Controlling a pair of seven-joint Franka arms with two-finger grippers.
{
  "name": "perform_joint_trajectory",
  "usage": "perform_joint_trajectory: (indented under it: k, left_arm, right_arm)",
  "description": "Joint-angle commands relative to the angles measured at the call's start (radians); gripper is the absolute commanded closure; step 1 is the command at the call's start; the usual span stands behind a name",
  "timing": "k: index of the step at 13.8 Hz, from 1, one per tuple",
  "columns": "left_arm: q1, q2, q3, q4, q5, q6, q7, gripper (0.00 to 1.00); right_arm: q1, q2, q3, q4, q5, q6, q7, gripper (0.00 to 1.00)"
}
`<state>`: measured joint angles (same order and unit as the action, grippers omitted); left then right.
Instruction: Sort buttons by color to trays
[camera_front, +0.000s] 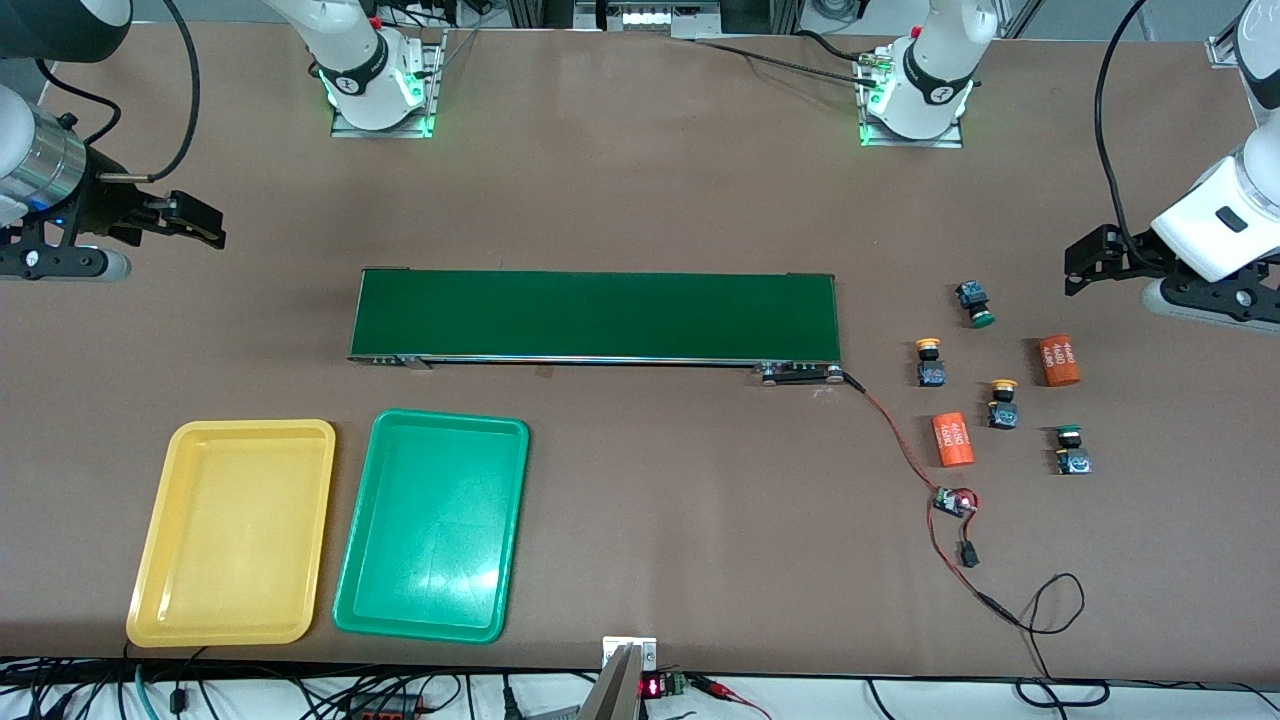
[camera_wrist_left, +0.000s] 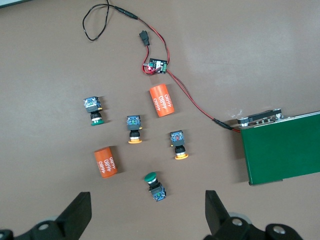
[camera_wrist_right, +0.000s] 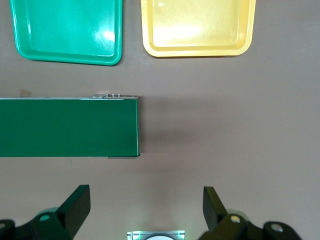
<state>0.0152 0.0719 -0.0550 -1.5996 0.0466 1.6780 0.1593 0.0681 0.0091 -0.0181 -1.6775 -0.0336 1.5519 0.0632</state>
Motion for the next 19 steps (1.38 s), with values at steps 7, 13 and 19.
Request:
perform_joint_trajectory:
  k: [7, 13, 19]
  left_arm:
    - [0.015, -0.096, -0.017, -0.135, 0.021, 0.071, -0.006, 0.00]
    - [0.015, -0.095, -0.017, -0.132, 0.022, 0.060, -0.006, 0.00]
    - [0.015, -0.095, -0.017, -0.132, 0.022, 0.052, -0.006, 0.00]
  right_arm:
    - [-0.008, -0.006, 0.004, -0.008, 0.003, 0.013, -0.006, 0.00]
    - [-0.004, -0.003, 0.004, -0.010, -0.002, 0.031, -0.005, 0.00]
    - [-0.013, -0.003, 0.004, -0.011, 0.003, 0.031, 0.003, 0.00]
